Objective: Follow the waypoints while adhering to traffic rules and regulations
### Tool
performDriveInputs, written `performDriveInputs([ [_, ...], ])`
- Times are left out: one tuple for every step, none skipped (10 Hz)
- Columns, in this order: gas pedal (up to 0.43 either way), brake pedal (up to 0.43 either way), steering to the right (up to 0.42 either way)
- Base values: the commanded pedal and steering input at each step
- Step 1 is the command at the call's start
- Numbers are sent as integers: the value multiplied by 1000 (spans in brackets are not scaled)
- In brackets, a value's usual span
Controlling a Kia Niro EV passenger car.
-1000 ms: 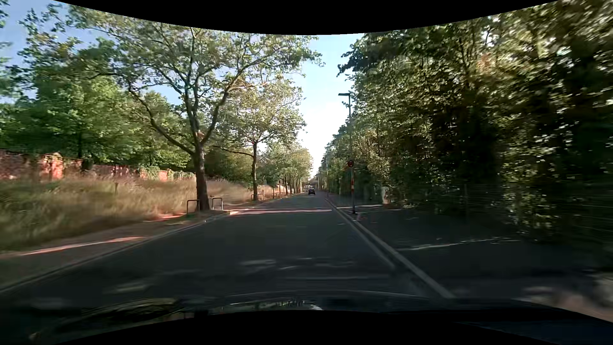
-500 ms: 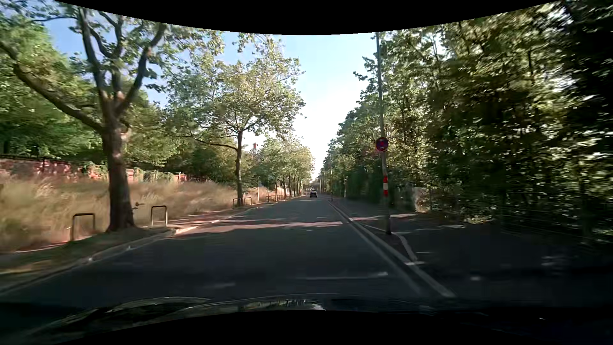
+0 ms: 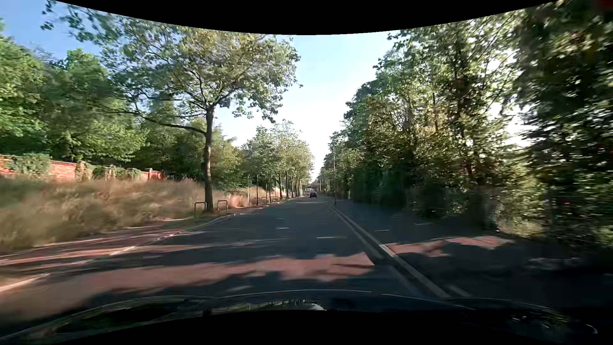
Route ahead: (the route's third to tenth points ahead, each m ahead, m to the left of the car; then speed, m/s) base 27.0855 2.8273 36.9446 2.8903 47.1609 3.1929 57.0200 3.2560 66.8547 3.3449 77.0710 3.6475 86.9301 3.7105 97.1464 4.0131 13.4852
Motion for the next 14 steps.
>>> performDriveInputs([
  [79,0,0],
  [79,0,0],
  [79,0,0],
  [79,0,0],
  [79,0,0],
  [79,0,0],
  [79,0,0],
  [79,0,0],
  [79,0,0],
  [67,0,0],
  [67,0,0],
  [67,0,1],
  [67,0,1],
  [67,0,1],
])
